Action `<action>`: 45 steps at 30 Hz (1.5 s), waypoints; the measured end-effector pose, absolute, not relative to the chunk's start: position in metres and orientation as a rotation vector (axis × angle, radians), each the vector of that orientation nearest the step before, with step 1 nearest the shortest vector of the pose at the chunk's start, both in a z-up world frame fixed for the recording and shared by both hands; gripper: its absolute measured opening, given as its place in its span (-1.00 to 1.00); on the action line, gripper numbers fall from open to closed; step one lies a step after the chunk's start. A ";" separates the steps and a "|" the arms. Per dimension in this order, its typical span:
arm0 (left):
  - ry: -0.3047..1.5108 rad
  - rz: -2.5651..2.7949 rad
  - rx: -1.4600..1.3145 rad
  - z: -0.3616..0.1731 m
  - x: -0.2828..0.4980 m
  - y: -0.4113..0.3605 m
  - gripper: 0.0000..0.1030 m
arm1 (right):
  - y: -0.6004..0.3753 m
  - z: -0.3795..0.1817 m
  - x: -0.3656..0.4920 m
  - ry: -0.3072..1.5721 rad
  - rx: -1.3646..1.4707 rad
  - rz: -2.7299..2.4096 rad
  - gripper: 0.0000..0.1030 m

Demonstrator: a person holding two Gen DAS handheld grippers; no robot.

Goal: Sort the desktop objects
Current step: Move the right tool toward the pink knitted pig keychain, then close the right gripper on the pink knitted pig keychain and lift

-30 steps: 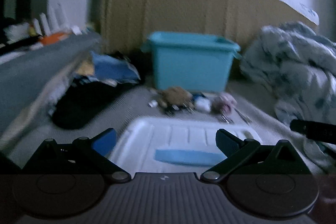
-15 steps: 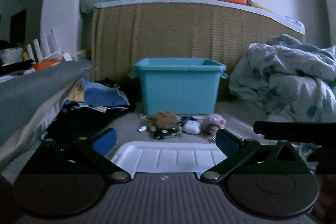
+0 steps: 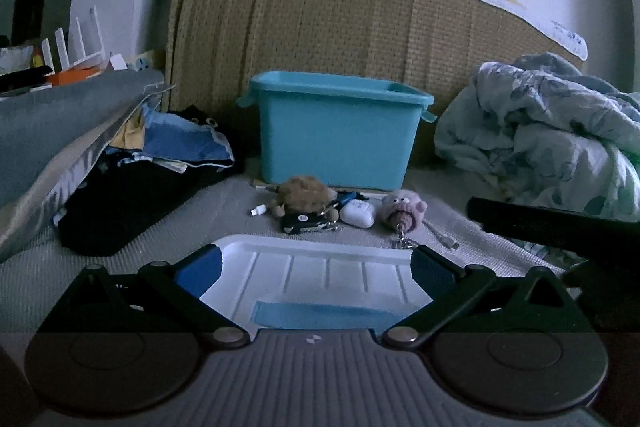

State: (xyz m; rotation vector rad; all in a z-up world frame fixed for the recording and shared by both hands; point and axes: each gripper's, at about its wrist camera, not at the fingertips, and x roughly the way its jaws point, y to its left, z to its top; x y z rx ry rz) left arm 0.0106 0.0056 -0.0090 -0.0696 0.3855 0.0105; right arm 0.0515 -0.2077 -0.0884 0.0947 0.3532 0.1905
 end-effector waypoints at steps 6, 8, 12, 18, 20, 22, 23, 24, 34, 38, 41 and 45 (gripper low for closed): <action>0.389 0.025 -0.110 -0.010 0.012 0.013 1.00 | -0.190 -0.095 0.072 0.395 0.059 0.252 0.74; 0.391 0.022 -0.128 -0.011 0.015 0.017 1.00 | -0.188 -0.095 0.073 0.373 0.047 0.257 0.74; 0.395 0.019 -0.137 -0.013 0.023 0.020 1.00 | -0.187 -0.094 0.077 0.387 0.046 0.279 0.74; 0.400 0.027 -0.123 -0.016 0.034 0.018 1.00 | -0.191 -0.094 0.079 0.396 0.062 0.289 0.74; 0.398 0.018 -0.121 -0.015 0.035 0.019 1.00 | -0.193 -0.096 0.084 0.416 0.080 0.296 0.74; 0.390 0.010 -0.117 -0.014 0.037 0.019 1.00 | -0.195 -0.098 0.088 0.428 0.097 0.298 0.74; 0.387 0.010 -0.108 -0.013 0.039 0.019 1.00 | -0.195 -0.099 0.090 0.432 0.097 0.292 0.74; 0.383 0.014 -0.098 -0.013 0.041 0.019 1.00 | -0.194 -0.100 0.092 0.437 0.096 0.286 0.74; 0.407 -0.028 -0.112 -0.016 0.081 0.031 1.00 | -0.198 -0.107 0.104 0.490 0.136 0.286 0.67; 0.392 -0.051 -0.099 -0.013 0.093 0.033 1.00 | -0.196 -0.107 0.115 0.502 0.155 0.295 0.63; 0.405 -0.071 -0.103 -0.016 0.103 0.036 1.00 | -0.193 -0.108 0.123 0.502 0.166 0.310 0.63; 0.426 -0.075 -0.140 -0.021 0.113 0.039 1.00 | -0.185 -0.109 0.132 0.510 0.157 0.322 0.63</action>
